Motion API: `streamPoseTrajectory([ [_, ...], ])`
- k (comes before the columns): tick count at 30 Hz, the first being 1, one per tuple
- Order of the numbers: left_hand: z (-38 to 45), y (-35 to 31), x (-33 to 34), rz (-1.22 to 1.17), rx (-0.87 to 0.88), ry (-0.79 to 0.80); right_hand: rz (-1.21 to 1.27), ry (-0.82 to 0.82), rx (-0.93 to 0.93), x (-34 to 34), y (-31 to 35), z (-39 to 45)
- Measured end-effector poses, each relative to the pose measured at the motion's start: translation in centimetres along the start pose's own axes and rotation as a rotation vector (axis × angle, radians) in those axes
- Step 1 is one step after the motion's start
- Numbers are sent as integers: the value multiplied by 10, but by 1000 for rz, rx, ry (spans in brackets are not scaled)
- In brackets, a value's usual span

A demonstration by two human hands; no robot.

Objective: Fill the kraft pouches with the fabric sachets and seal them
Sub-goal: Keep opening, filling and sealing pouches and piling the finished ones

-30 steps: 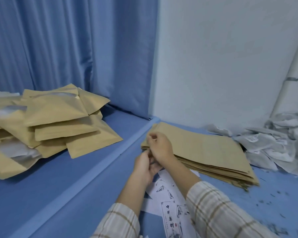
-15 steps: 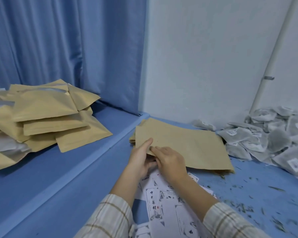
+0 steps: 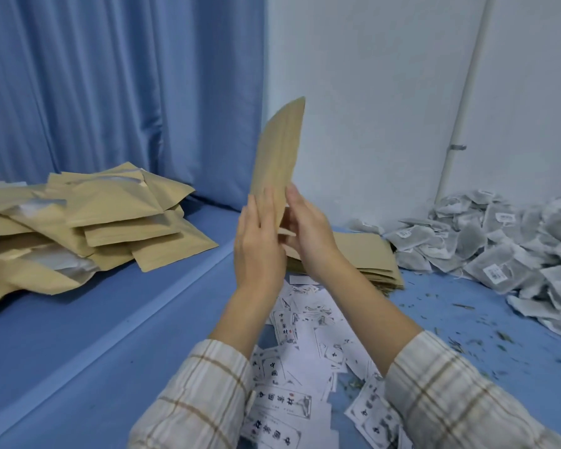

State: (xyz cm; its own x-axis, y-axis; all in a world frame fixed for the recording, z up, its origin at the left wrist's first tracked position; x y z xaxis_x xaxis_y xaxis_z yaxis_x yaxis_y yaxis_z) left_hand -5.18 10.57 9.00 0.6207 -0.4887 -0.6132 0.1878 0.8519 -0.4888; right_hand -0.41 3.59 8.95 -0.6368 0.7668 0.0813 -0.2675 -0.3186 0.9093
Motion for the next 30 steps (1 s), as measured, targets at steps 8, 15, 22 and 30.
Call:
streamPoseTrajectory([
  [8,-37,-27,37,401,-46,324,79,-305,102,-32,-19,-42],
  [15,-71,-12,110,50,-198,803,186,-437,405,-92,-96,-110],
  [22,-81,-21,156,-220,-401,766,142,-450,449,-132,-100,-137],
  [30,-73,-18,174,-368,-486,601,0,-413,468,-155,-94,-150],
])
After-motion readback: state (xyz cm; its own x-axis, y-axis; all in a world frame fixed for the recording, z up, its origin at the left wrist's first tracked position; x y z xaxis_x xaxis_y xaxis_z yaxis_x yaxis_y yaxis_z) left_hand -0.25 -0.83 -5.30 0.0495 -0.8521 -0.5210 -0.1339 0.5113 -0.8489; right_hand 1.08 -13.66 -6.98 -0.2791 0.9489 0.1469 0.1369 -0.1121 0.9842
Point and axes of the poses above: each hand's wrist, its own z-axis towards the middle knuckle, its own x-axis out of the palm, y = z × x, the point moved 9 cm from there along z, towards the middle knuckle, and after that the axes turned 13 degrees about y, right-handed, at the moved point
